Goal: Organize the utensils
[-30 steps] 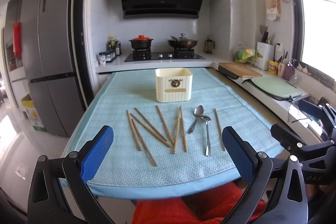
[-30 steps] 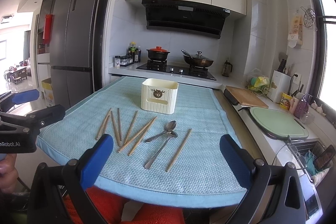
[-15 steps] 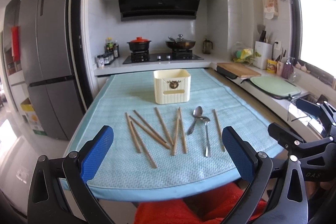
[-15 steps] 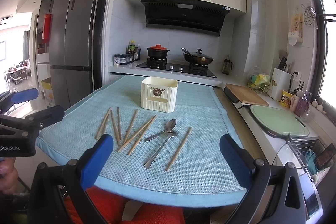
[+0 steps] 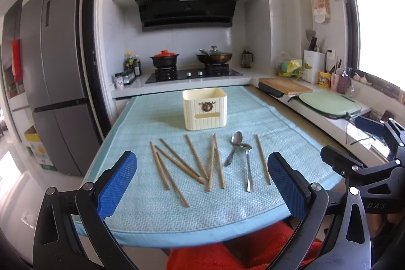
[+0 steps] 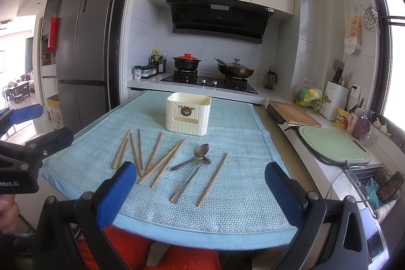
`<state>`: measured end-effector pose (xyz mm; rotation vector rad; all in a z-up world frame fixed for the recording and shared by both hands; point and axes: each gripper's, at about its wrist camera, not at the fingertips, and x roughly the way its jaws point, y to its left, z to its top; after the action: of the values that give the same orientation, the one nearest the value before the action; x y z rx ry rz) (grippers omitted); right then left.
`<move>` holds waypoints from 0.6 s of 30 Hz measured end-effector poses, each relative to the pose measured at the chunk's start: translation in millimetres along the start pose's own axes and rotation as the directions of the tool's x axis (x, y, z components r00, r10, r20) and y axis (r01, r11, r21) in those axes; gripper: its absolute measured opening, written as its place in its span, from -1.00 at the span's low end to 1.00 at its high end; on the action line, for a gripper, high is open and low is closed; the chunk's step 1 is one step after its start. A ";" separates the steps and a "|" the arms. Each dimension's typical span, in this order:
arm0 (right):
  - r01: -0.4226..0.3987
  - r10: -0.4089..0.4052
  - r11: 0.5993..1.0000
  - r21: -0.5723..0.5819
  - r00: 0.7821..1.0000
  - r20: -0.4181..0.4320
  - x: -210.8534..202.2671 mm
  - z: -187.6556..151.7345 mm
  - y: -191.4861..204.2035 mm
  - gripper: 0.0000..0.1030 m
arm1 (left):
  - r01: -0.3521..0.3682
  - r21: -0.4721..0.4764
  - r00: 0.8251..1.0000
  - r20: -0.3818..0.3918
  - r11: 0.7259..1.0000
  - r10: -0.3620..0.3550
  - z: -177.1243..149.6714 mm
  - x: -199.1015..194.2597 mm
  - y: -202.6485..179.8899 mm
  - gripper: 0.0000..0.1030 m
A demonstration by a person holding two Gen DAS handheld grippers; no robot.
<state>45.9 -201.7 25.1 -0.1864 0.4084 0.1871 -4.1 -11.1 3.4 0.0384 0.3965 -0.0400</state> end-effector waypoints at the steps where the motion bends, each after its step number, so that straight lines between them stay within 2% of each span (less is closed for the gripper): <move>1: 0.001 -0.001 1.000 -0.002 1.000 0.002 -0.2 0.2 0.3 1.00 | 0.001 -0.003 1.000 0.002 1.000 -0.001 0.8 0.2 0.8 0.99; 18: -0.051 0.051 0.998 -0.024 0.999 0.017 -3.7 1.5 6.3 1.00 | 0.015 -0.004 1.000 0.001 1.000 -0.015 -2.9 2.9 5.4 0.99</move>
<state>41.7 -195.9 27.2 -0.1975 0.3936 0.2437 -2.3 -5.6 -0.2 0.0310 0.3960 -0.0544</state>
